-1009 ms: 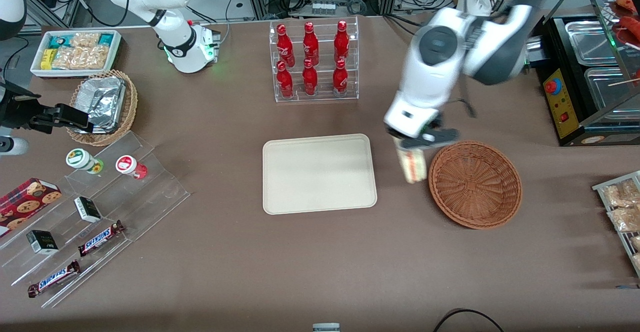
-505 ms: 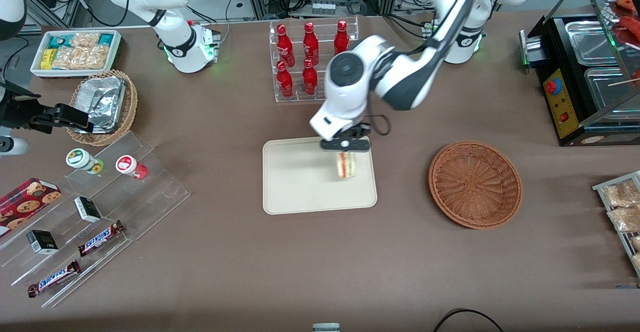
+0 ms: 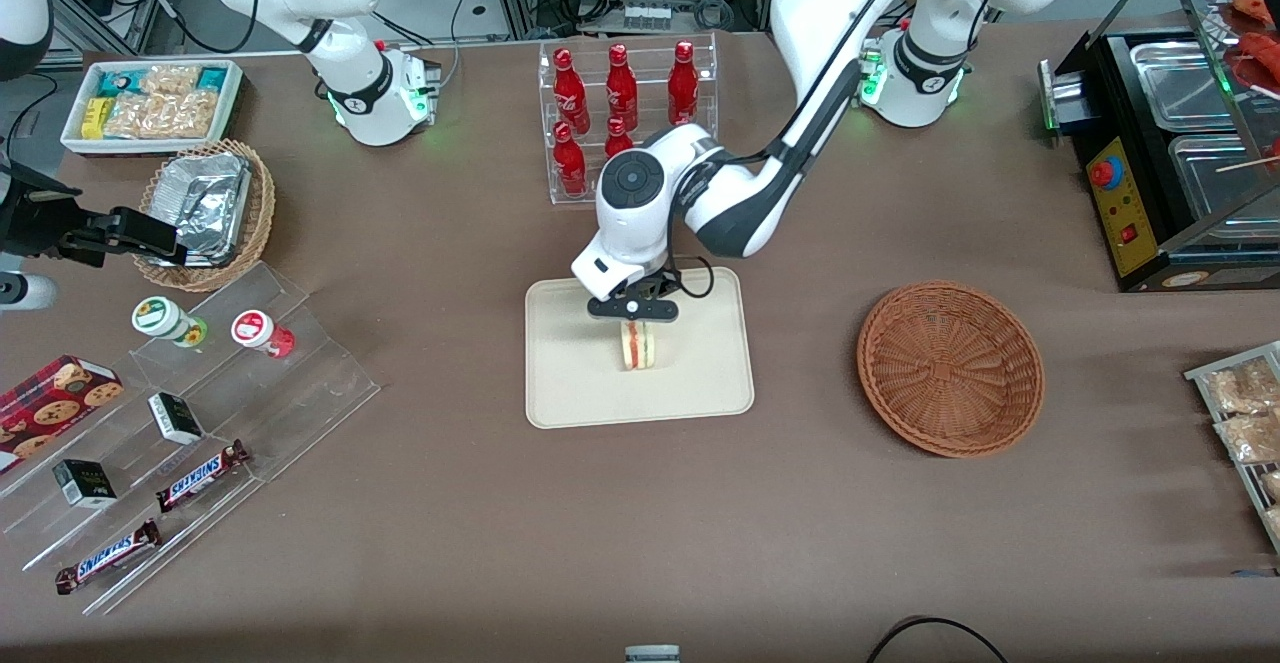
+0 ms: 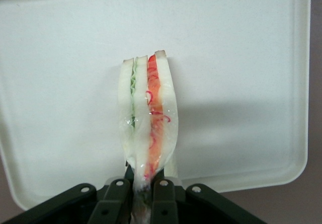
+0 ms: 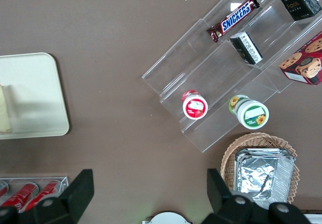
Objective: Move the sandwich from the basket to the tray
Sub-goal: 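Lower the sandwich onto the tray and open the left gripper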
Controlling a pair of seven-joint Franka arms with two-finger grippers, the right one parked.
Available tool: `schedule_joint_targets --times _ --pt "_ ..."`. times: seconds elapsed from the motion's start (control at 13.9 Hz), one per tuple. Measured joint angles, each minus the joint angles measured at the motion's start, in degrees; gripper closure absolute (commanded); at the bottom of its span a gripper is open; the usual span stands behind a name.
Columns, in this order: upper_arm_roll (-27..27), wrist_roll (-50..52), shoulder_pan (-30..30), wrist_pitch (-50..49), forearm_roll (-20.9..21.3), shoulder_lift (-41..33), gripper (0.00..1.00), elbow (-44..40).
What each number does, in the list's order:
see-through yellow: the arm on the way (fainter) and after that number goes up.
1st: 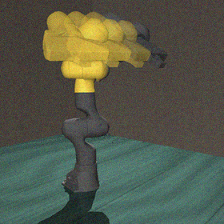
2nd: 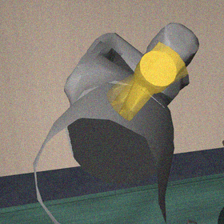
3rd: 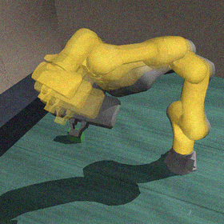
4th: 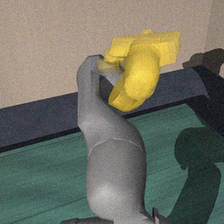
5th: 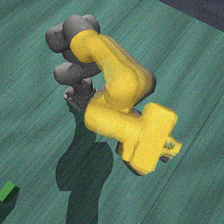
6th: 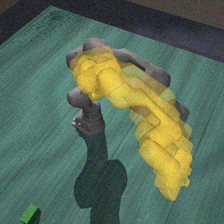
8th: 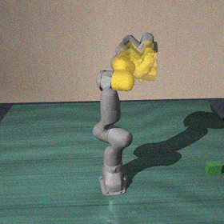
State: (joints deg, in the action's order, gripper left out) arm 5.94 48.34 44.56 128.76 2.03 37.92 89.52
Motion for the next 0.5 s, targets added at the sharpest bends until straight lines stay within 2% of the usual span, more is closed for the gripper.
schedule_joint_targets --times 0.22,0.29,0.36,0.43,0.5 --pt "0.0 1.2 1.0 0.6 0.0 1.4 1.00 -0.2" --pt "0.0 1.3 1.1 0.8 0.0 1.6 0.62 -0.2" --pt "0.0 1.3 1.1 0.8 0.0 1.7 0.07 -0.3" --pt "-0.1 1.3 1.1 0.8 0.0 1.7 0.00 -0.5" --pt "-0.2 1.4 1.1 0.8 0.0 1.7 0.00 -0.5"
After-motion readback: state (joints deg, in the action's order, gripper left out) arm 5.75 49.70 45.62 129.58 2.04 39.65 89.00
